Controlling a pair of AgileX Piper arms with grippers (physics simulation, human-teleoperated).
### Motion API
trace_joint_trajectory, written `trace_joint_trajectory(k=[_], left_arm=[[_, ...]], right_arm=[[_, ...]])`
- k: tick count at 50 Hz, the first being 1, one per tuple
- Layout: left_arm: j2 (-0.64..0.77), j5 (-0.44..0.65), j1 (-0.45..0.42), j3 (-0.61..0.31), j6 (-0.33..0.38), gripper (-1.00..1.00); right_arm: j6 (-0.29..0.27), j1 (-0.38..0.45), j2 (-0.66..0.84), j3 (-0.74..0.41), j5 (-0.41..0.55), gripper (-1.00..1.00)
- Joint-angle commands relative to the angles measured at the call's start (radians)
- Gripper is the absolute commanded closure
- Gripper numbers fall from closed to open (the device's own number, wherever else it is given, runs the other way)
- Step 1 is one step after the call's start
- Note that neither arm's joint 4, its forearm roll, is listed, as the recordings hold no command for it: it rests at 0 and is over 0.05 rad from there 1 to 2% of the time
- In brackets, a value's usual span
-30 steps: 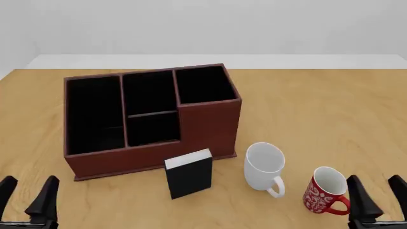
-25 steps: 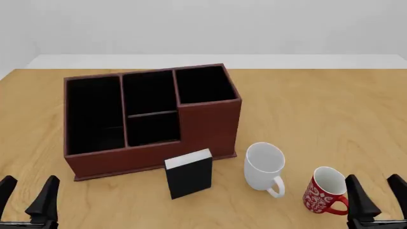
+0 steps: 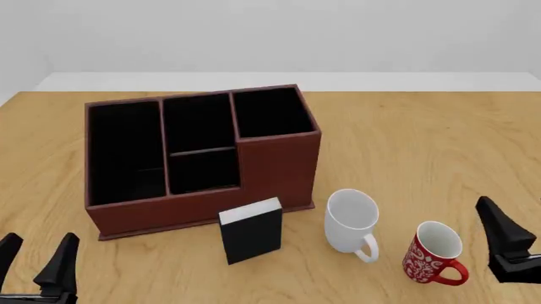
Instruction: Pick up the red mug and place it to the right of the caddy.
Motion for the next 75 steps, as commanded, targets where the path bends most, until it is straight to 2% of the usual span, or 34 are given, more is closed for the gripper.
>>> trace_joint_trajectory(k=[1, 2, 4, 6, 9, 10, 14, 15, 22, 27, 31, 33, 41, 56, 75], left_arm=[[0.000, 0.000, 0.000, 0.000, 0.000, -1.00], [0.000, 0.000, 0.000, 0.000, 0.000, -1.00], [0.000, 0.000, 0.000, 0.000, 0.000, -1.00], [0.000, 0.000, 0.000, 0.000, 0.000, -1.00], [0.000, 0.000, 0.000, 0.000, 0.000, -1.00], [0.000, 0.000, 0.000, 0.000, 0.000, -1.00], [0.000, 0.000, 0.000, 0.000, 0.000, -1.00], [0.000, 0.000, 0.000, 0.000, 0.000, -1.00], [0.000, 0.000, 0.000, 0.000, 0.000, -1.00], [0.000, 0.000, 0.000, 0.000, 0.000, -1.00], [0.000, 0.000, 0.000, 0.000, 0.000, -1.00], [0.000, 0.000, 0.000, 0.000, 0.000, -1.00], [0.000, 0.000, 0.000, 0.000, 0.000, -1.00], [0.000, 0.000, 0.000, 0.000, 0.000, -1.00], [0.000, 0.000, 0.000, 0.000, 0.000, -1.00]], right_arm=[[-0.127, 0.038, 0.110, -0.241, 0.263, -1.00], [-0.165, 0.020, 0.103, -0.240, 0.259, -1.00], [-0.185, 0.022, 0.125, -0.250, 0.292, -1.00], [-0.189, 0.053, 0.129, -0.265, 0.340, -1.00], [-0.233, 0.071, 0.134, -0.286, 0.393, -1.00], [-0.254, 0.105, 0.135, -0.287, 0.427, -1.00], [-0.327, 0.117, 0.156, -0.261, 0.433, -1.00], [-0.325, 0.131, 0.163, -0.260, 0.444, -1.00], [-0.429, 0.117, 0.202, -0.243, 0.468, -1.00], [-0.464, 0.119, 0.222, -0.255, 0.496, -1.00], [-0.467, 0.118, 0.241, -0.265, 0.508, -1.00], [-0.483, 0.122, 0.238, -0.243, 0.512, -1.00], [-0.488, 0.125, 0.243, -0.194, 0.502, -1.00], [-0.440, 0.165, 0.254, -0.113, 0.452, -1.00], [-0.399, 0.154, 0.239, -0.053, 0.433, -1.00]])
